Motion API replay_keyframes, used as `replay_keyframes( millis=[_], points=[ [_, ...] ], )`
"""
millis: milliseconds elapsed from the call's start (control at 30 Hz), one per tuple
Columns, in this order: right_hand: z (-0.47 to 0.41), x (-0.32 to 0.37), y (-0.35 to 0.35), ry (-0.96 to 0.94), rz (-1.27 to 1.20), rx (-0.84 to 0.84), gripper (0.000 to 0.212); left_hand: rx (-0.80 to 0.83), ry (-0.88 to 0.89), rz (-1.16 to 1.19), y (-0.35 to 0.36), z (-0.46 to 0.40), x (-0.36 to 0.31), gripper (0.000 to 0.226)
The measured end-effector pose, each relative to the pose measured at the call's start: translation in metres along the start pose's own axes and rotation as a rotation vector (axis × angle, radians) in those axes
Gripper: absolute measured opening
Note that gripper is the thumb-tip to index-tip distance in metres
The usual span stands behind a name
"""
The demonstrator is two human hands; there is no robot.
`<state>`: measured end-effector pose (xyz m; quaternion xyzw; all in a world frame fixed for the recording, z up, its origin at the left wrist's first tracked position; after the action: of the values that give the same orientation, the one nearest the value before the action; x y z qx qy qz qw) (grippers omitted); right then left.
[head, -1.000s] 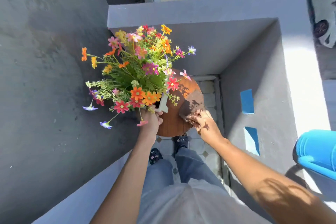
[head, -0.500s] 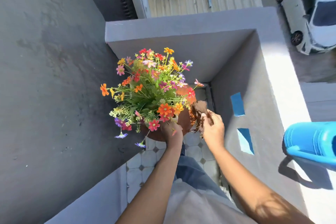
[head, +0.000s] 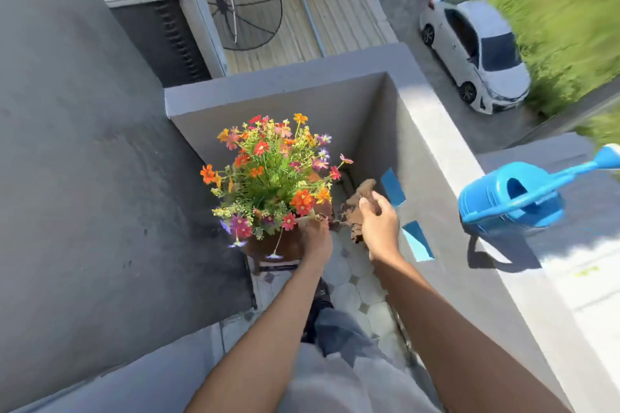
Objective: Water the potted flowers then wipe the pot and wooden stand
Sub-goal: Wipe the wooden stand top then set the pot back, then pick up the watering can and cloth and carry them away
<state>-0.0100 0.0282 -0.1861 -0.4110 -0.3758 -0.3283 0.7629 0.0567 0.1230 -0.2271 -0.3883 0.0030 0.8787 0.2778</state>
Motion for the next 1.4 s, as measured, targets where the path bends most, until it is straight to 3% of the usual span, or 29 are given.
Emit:
replay_keyframes(
  millis=[67, 200, 400, 533, 667, 800, 1000, 1200, 1400],
  points=[
    [0.011, 0.006, -0.021, -0.009, -0.017, -0.009, 0.037, 0.163, -0.025, -0.152, -0.001, 0.025, -0.002, 0.04],
    [0.034, 0.024, -0.063, -0.043, -0.096, -0.045, 0.031, 0.251, 0.218, -0.387, -0.005, 0.071, -0.015, 0.032],
    [0.061, 0.052, -0.133, -0.099, -0.265, -0.101, 0.048, 0.328, 0.462, -0.258, 0.013, 0.135, -0.07, 0.022],
    [0.071, 0.068, -0.188, -0.168, -0.373, -0.207, 0.045, 0.406, 0.569, -0.193, 0.043, 0.163, -0.097, 0.024],
    [0.073, 0.065, -0.244, -0.173, -0.494, -0.346, 0.041, 0.583, 0.523, -0.147, 0.089, 0.197, -0.116, 0.024],
    [0.074, 0.051, -0.299, -0.166, -0.534, -0.47, 0.024, 0.762, 0.316, -0.04, 0.149, 0.23, -0.115, 0.019],
    [0.054, 0.024, -0.362, -0.122, -0.531, -0.515, 0.02, 0.692, -0.071, 0.453, 0.263, 0.226, -0.094, 0.021],
    [0.024, 0.008, -0.39, -0.1, -0.522, -0.456, 0.029, 0.549, 0.016, 0.469, 0.322, 0.207, -0.099, 0.021],
    [-0.011, 0.012, -0.392, -0.128, -0.486, -0.351, 0.029, 0.471, 0.083, 0.442, 0.335, 0.186, -0.121, 0.025]
  ],
)
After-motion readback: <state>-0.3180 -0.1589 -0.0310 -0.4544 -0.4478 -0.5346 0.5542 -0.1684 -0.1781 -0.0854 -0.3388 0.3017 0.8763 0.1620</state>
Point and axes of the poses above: each hand's wrist, its own z-axis away from the middle knuckle, its own y-axis out of the palm, x = y × z, the point moved 1 cm from there along -z, towards the middle knuckle, and after that the axes turned 2 degrees about y, right-handed, at the moved point
